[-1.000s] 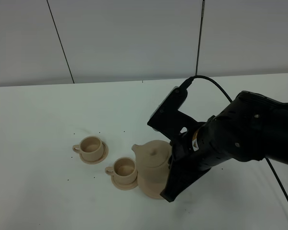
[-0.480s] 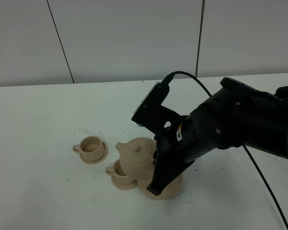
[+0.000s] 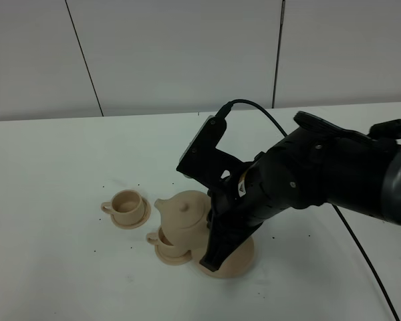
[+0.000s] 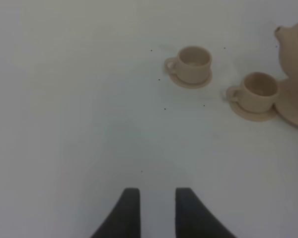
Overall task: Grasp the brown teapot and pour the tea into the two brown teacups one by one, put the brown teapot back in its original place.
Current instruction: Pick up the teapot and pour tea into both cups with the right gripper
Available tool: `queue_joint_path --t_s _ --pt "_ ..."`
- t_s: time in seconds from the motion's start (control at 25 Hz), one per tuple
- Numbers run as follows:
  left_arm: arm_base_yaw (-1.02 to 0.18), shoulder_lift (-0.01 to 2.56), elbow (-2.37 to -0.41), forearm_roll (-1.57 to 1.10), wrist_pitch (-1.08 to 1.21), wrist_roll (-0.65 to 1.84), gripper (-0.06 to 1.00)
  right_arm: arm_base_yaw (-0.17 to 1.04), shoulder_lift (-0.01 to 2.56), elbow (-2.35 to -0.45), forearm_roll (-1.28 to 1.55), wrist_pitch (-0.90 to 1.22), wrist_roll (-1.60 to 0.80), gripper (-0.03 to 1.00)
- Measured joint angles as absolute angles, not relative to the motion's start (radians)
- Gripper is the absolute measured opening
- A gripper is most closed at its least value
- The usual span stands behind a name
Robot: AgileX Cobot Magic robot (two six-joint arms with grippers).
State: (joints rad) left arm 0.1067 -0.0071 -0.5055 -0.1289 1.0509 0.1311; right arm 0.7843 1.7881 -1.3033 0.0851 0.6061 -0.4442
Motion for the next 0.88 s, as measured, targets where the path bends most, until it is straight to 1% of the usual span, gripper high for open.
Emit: queue_joint_path --t_s 0.64,0.88 --pt "0.107 -0.007 -0.506 -0.129 1.051 0.131 0.24 0.784 1.896 -1.438 0.108 0.593 -0.530 0.10" --pt "0.107 -0.007 -0.506 -0.129 1.051 0.130 0.24 0.784 1.923 -1.457 0.113 0.586 -0.563 0.10"
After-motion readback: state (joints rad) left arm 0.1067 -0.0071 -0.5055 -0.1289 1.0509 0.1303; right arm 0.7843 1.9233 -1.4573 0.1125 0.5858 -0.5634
